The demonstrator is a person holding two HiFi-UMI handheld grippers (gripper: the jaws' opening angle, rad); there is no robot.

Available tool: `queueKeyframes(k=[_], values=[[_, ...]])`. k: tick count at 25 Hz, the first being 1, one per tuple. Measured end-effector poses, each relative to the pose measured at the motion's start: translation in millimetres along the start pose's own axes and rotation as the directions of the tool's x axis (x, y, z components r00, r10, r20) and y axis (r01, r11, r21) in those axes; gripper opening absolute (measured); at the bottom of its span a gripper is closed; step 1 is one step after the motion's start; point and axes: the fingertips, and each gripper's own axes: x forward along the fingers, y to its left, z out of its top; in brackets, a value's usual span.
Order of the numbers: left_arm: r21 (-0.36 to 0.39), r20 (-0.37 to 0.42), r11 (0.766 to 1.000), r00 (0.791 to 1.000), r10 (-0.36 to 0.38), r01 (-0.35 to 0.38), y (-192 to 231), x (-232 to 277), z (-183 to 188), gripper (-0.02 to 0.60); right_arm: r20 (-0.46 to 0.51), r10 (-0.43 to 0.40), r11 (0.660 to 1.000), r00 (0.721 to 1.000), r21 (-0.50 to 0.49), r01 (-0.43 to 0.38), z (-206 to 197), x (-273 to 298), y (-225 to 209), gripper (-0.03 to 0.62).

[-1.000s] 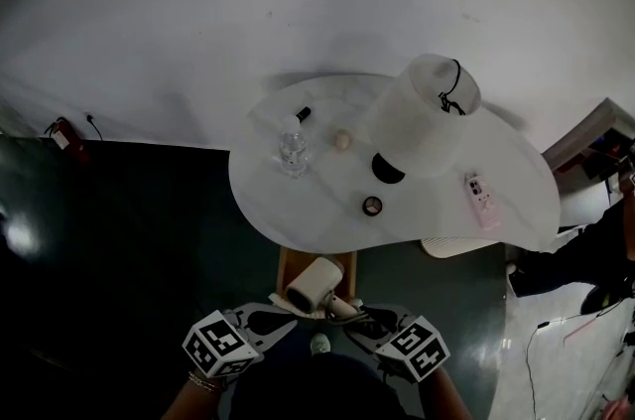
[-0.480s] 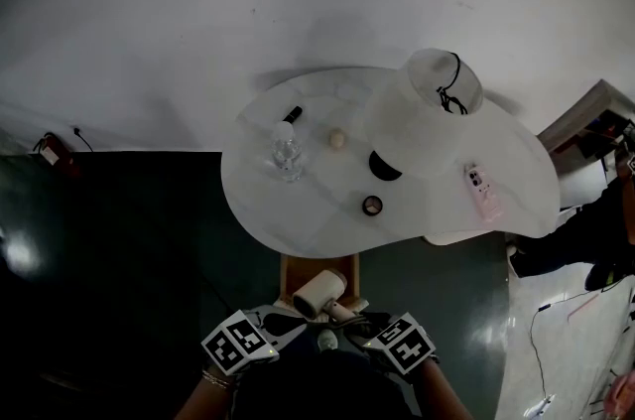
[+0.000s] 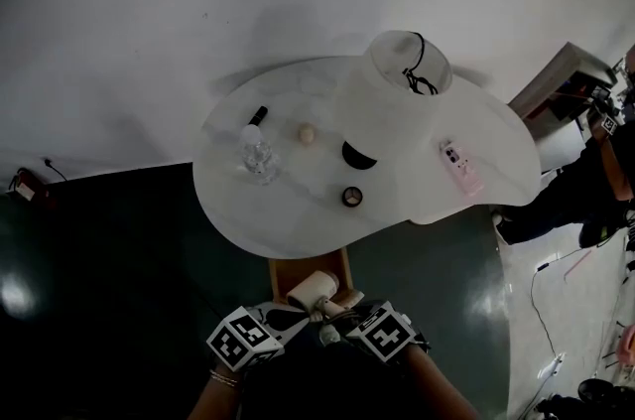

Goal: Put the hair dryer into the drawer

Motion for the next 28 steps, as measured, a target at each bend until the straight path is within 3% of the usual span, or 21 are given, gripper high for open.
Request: queueKeyframes(k=[17,28], values=[[0.021,-0.018,1.000,1.000,-0.002,0.002,33,-19,-21,0.008,-0.062,-0.113,0.991,0.992,0.063,0.117,3,20,-1,0.210],[0.088,-0.055,0.995,0.998,-0.040,0.044,43,-20,-30,0.008,-0.013,-0.176,0.981,0.984,0.079,0.177,16,27,1,0.210]])
